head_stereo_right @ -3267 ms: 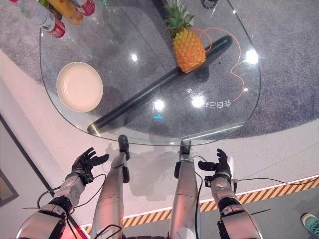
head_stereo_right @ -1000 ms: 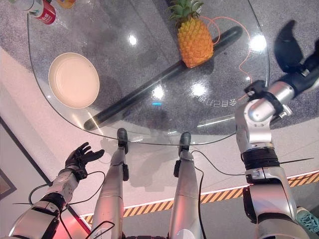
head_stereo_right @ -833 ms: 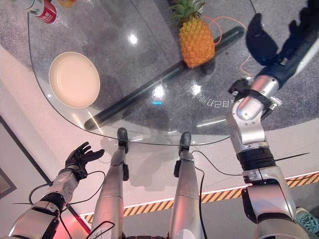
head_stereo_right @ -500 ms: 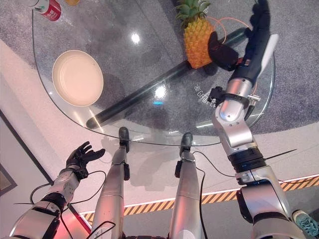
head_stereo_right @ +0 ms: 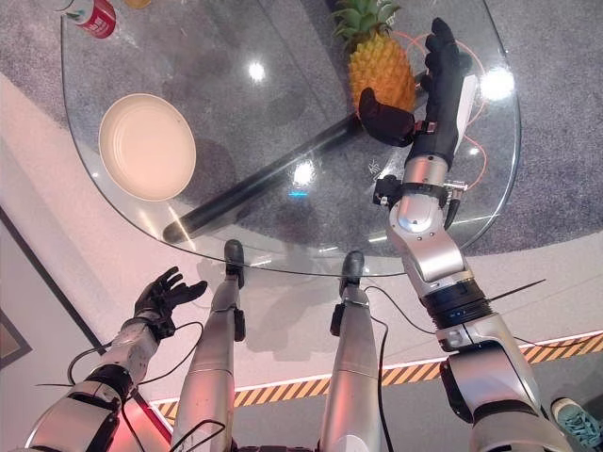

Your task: Pick up the fruit to the plate

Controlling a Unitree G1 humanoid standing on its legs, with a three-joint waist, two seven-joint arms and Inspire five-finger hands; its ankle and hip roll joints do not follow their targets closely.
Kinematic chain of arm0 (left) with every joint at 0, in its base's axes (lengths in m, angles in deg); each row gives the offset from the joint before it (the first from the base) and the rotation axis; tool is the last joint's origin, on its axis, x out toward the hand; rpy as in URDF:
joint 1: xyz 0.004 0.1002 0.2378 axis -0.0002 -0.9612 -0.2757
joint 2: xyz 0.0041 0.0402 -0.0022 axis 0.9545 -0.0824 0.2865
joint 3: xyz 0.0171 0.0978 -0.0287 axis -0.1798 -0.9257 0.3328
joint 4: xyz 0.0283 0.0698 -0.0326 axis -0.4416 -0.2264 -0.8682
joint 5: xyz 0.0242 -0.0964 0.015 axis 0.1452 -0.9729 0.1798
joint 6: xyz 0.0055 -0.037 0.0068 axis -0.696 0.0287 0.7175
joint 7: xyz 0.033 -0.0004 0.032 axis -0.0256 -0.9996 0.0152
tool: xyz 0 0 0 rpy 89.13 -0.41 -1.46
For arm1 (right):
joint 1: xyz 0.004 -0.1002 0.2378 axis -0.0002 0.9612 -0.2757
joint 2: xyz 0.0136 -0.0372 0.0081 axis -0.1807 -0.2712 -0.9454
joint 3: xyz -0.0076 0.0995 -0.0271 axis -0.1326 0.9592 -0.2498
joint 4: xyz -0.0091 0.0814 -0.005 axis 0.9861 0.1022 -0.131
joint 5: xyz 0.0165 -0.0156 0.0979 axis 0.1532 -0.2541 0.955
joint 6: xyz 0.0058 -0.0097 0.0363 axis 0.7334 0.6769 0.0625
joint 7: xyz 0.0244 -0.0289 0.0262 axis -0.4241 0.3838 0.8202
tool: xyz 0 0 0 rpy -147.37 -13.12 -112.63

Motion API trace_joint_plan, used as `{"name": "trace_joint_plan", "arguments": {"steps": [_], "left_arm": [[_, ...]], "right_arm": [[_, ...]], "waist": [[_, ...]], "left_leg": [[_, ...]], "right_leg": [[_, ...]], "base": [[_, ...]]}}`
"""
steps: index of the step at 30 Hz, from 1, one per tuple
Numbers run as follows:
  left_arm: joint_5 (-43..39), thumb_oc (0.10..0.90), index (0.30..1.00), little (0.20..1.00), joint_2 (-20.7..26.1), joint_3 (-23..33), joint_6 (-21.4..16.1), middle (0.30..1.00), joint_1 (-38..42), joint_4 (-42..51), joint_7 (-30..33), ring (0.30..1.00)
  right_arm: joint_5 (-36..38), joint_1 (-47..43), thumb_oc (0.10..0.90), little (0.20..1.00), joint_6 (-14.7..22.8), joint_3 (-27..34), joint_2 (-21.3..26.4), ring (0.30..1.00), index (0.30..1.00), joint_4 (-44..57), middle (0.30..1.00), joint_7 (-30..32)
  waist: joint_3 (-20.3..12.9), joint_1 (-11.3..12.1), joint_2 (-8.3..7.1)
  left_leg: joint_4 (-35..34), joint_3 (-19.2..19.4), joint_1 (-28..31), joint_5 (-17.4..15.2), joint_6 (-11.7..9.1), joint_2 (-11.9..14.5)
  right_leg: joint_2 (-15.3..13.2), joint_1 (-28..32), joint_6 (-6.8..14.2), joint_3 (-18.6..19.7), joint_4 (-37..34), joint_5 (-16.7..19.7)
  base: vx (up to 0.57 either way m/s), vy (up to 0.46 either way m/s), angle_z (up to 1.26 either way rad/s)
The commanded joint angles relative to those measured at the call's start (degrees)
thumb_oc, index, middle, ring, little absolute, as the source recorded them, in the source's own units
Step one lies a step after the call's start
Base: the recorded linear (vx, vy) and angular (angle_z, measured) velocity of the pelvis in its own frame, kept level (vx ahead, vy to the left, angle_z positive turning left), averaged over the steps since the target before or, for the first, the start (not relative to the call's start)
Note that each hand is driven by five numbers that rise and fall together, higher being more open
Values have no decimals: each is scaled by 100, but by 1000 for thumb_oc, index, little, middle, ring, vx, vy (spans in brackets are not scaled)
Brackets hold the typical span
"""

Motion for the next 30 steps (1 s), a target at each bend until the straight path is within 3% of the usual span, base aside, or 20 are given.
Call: {"name": "trace_joint_plan", "arguments": {"steps": [1, 30], "left_arm": [[117, 800, 900, 900, 195, 69, -128, 900, -225, -171, 151, 900], [118, 800, 900, 900, 238, -147, 40, 900, -154, -168, 78, 900]], "right_arm": [[-365, -376, 800, 900, 206, 190, 79, 900, 900, 579, 900, 34], [-169, -1062, 800, 900, -653, -194, 230, 900, 900, -334, 900, 171]], "waist": [[-65, 15, -215], [-65, 142, -121]], "left_leg": [[266, 367, 69, -334, 392, -467], [271, 316, 10, -294, 415, -506]], "right_leg": [[320, 398, -309, -629, -1203, 873], [290, 281, -303, -667, -1112, 923]], "base": [[0, 0, 0], [0, 0, 0]]}}
